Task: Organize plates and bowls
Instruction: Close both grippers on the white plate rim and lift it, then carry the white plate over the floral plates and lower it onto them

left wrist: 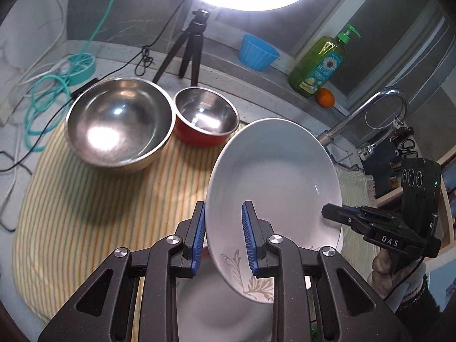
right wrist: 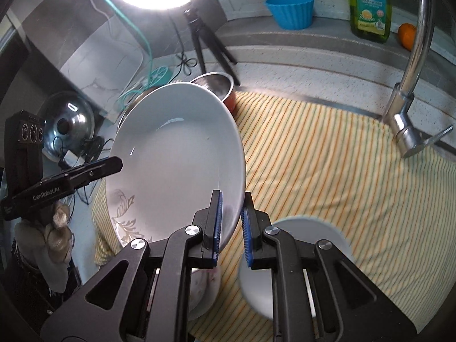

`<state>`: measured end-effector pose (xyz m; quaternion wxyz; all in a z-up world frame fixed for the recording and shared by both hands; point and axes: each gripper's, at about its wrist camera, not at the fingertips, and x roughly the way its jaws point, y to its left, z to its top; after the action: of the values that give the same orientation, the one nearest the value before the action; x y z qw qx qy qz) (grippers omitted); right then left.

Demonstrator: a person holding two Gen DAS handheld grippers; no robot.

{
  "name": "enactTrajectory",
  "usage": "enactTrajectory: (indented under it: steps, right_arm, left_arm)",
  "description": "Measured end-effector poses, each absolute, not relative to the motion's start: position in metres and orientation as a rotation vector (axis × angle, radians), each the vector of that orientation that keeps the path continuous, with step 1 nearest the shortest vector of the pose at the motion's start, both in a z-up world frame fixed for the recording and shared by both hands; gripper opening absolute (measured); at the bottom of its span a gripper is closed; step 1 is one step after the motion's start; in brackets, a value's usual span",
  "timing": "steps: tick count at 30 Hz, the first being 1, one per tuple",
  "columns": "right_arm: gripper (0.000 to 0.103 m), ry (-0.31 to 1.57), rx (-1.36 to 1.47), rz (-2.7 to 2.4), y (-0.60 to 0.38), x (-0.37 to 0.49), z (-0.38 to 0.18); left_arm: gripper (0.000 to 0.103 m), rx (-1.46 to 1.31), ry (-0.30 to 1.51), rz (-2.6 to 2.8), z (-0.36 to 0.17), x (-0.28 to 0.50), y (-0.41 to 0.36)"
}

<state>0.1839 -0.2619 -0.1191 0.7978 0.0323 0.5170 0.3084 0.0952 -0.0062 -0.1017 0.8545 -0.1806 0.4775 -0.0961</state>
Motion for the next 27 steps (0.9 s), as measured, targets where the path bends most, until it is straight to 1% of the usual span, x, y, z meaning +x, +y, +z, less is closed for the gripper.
enactTrajectory:
  steps: [14, 27]
  right_arm:
    - [0.014, 1.216, 0.085, 0.705, -0.24, 0.126, -0.154]
    - [0.014, 1.255, 0.022, 0.682, -0.232, 0.098, -0.176]
  left_arm:
    - [0.023, -0.434, 1.076, -0.152, -0.133, 0.041, 0.014]
    - [0.023, -0.442, 1.11, -0.137, -0.152, 0.021, 0.016]
